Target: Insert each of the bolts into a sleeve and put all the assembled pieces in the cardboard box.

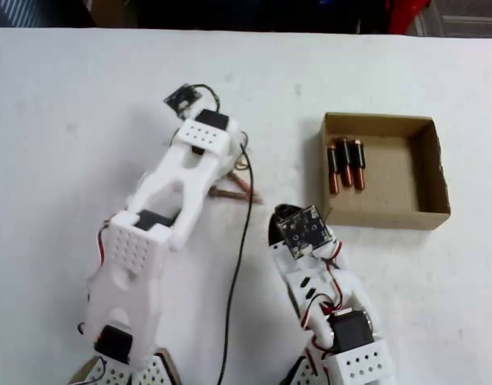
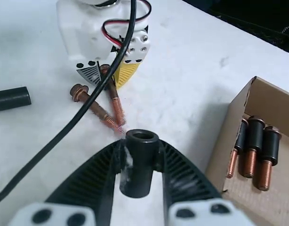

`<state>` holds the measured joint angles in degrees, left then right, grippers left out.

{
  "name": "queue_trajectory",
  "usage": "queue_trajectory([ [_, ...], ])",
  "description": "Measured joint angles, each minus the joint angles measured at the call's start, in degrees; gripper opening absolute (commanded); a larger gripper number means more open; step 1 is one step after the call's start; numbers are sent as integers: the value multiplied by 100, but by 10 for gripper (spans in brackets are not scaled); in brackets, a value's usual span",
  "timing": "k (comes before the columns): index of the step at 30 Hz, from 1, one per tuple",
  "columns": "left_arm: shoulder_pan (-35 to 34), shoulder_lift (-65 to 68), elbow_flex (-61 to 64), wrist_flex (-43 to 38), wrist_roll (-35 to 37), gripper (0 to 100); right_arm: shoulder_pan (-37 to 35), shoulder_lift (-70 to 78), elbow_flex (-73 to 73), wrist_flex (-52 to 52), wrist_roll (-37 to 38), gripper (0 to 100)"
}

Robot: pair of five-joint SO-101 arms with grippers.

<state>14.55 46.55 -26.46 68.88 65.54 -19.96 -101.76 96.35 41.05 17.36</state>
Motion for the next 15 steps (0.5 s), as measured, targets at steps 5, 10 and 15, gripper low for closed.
queue_trajectory([
  [5,-18,97,-123,-35,26,22,0,0,0,0,0,16],
  [10,-18,114,-149,-35,26,24,0,-18,0,0,0,16],
  [15,-114,211,-360,-26,-273,24,0,-18,0,0,0,16],
])
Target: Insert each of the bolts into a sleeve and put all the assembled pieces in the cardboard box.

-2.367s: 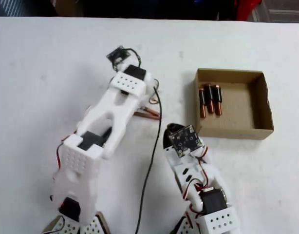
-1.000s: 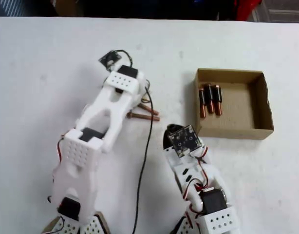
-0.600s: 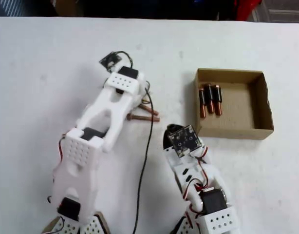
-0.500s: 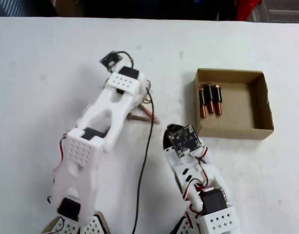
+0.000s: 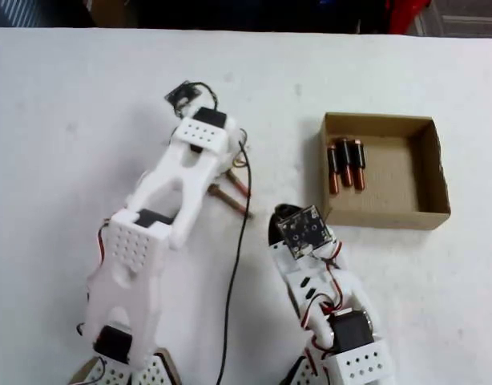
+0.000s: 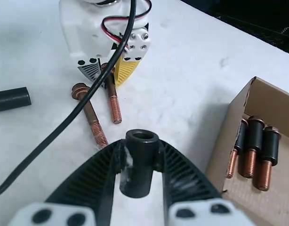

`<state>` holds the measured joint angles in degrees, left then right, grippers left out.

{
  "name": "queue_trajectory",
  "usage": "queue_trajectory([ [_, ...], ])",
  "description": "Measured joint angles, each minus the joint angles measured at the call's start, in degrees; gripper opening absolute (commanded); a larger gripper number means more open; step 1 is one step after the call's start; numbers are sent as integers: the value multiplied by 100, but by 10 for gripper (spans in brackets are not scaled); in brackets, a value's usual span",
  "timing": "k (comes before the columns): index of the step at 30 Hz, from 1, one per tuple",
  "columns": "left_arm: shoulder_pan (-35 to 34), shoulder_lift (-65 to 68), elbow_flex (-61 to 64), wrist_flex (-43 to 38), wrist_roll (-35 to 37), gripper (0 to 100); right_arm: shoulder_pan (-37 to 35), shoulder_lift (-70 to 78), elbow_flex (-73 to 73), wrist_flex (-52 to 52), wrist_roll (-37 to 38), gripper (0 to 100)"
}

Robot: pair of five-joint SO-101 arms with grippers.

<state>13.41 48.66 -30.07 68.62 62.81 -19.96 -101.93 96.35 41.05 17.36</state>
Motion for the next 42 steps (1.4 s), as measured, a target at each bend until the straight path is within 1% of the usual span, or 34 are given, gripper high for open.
queue_trajectory([
  [3,-26,18,-132,26,-642,24,0,0,0,0,0,16],
  [8,-88,70,-580,404,-1960,24,0,0,0,0,0,16],
  [14,-185,70,-1521,993,-2971,24,0,0,0,0,0,16],
  [17,-176,70,-2031,1407,-3604,24,0,0,0,0,0,16],
  [19,-167,70,-2391,1723,-3859,24,0,0,0,0,0,16],
  [23,-167,70,-3323,2462,-3991,24,0,0,0,-44,0,16],
  [28,-167,70,-4862,3288,-4202,23,0,0,0,-299,-9,16],
  [31,-167,70,-5556,3385,-4255,23,-220,0,0,-475,-9,16],
  [33,-149,70,-5776,3385,-4255,23,-378,0,0,-571,-9,16],
  [38,185,70,-5855,3385,-4255,23,-466,0,0,-642,-9,16],
  [42,264,-149,-5855,3385,-4413,23,-475,0,0,-651,-9,16],
])
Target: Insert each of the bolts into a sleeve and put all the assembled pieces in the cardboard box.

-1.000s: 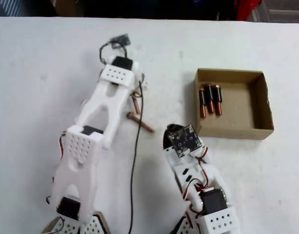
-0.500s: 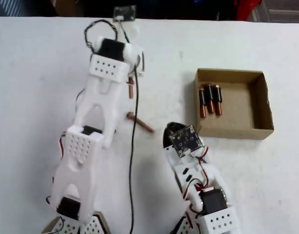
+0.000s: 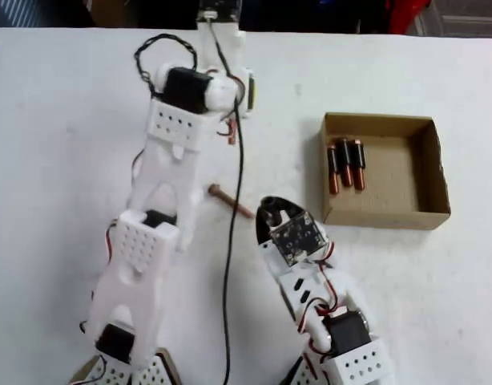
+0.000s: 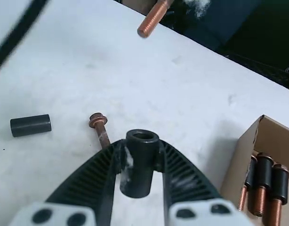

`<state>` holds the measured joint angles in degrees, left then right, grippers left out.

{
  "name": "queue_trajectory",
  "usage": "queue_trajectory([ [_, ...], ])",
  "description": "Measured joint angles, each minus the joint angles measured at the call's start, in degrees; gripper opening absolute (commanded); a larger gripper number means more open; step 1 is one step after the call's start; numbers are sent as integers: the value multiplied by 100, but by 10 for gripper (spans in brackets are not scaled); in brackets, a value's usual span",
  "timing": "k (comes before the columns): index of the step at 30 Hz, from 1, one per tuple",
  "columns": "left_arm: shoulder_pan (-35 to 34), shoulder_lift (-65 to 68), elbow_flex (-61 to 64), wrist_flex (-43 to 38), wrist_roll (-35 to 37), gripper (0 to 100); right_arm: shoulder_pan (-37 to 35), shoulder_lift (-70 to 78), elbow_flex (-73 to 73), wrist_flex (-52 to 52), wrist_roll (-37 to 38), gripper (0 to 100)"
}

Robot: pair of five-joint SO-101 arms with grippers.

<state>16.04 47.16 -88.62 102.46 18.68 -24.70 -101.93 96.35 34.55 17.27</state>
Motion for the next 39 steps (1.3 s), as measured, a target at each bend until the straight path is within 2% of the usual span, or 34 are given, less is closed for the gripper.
queue_trajectory([
  [12,-9,-1626,202,0,-193,23,9,0,0,-193,0,16],
  [26,-9,-4185,3824,0,-387,23,-44,0,0,-862,-44,16],
  [32,-9,-4958,4738,-18,-387,23,-44,0,0,-1204,-756,16],
  [39,176,-5837,5943,-642,-387,23,-905,0,0,-1398,-809,16],
])
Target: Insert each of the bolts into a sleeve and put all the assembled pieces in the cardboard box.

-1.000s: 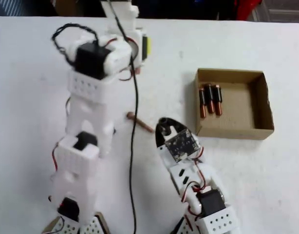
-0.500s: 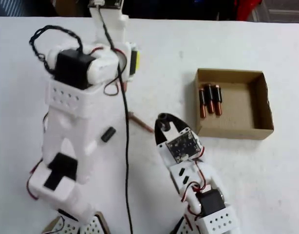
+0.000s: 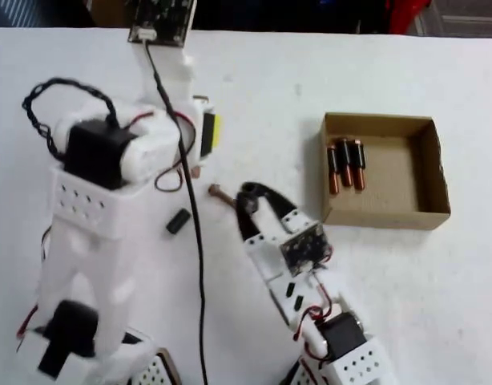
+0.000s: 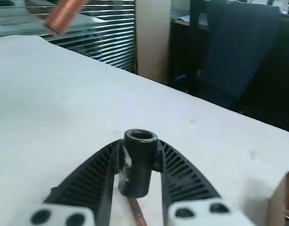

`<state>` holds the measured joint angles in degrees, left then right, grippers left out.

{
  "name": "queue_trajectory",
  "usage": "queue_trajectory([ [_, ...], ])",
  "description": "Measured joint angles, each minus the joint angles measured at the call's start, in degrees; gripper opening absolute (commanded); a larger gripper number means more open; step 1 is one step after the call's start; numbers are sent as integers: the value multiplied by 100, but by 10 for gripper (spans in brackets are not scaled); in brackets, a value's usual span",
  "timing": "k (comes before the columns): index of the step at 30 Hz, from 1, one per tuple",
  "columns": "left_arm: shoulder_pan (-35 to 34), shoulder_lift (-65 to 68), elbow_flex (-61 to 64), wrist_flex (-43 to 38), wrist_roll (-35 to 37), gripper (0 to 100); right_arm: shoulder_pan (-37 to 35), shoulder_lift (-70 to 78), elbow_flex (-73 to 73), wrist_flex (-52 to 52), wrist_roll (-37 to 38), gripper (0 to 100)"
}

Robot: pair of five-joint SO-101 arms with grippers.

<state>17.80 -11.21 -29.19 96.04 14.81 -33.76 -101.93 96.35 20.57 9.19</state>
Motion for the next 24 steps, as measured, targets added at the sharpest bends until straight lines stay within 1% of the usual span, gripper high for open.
queue_trajectory([
  [3,105,-527,703,-492,0,23,-264,0,0,-141,0,16],
  [8,79,-1697,2259,-1547,0,23,-316,0,0,-378,-18,16],
  [15,132,-3446,4730,-3499,-18,24,-334,0,0,-378,-18,16],
  [17,290,-3824,5284,-3938,-18,24,-334,0,0,-378,-18,16],
  [20,607,-4185,5960,-4378,-9,24,-334,0,0,-378,-18,16],
  [24,835,-4510,6505,-4941,-18,24,-334,0,0,-378,-18,16],
])
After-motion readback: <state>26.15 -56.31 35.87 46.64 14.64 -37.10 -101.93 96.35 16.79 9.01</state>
